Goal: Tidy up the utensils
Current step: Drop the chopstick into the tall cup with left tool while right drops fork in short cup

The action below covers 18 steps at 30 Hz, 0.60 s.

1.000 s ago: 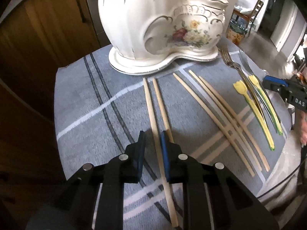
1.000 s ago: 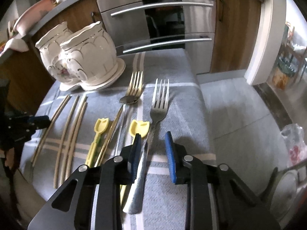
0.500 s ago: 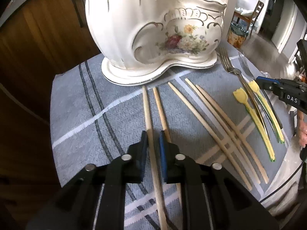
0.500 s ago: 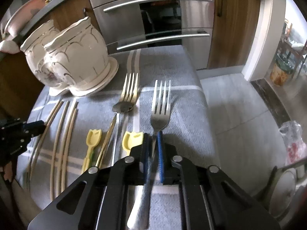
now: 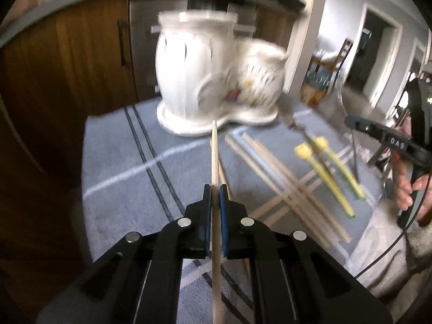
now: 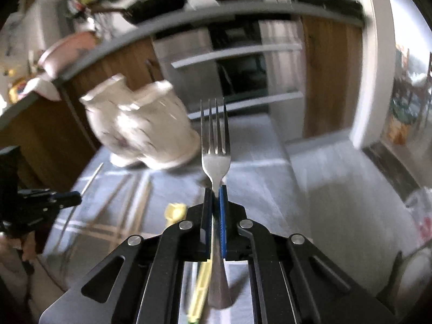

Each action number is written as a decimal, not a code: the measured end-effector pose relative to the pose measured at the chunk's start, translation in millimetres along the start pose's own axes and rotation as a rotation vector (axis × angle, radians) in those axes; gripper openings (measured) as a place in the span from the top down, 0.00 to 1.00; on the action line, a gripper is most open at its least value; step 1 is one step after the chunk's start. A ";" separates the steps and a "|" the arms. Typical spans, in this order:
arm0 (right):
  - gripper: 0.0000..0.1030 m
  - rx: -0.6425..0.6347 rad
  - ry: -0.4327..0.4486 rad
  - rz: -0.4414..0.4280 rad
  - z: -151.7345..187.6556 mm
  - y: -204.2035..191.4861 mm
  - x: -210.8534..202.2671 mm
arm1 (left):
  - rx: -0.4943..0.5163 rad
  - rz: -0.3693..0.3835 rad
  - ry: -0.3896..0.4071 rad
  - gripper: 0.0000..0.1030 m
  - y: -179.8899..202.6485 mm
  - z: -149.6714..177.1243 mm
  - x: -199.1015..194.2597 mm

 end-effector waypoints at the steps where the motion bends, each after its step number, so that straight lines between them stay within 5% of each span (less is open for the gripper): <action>1: 0.94 -0.016 0.029 -0.005 -1.0 -4.1 -6.1 | 0.007 -0.006 0.024 0.94 1.7 -1.1 -4.7; 12: 0.94 -0.122 0.267 -0.011 -22.8 -38.0 -47.3 | 0.038 -0.019 0.306 0.94 12.2 -30.5 -60.5; 18: 0.94 -0.093 0.367 -0.077 -73.5 -61.4 -43.2 | 0.016 0.001 0.432 0.94 4.0 -88.4 -79.2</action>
Point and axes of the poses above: each gripper's, at about its wrist camera, not at the fingertips, and x roughly the way its jaws point, y to its right, z to its underside, the point moved 5 cm from there along x, roughly the way its jaws point, and after that the axes turned 3 degrees about x, right-handed, at the moved point
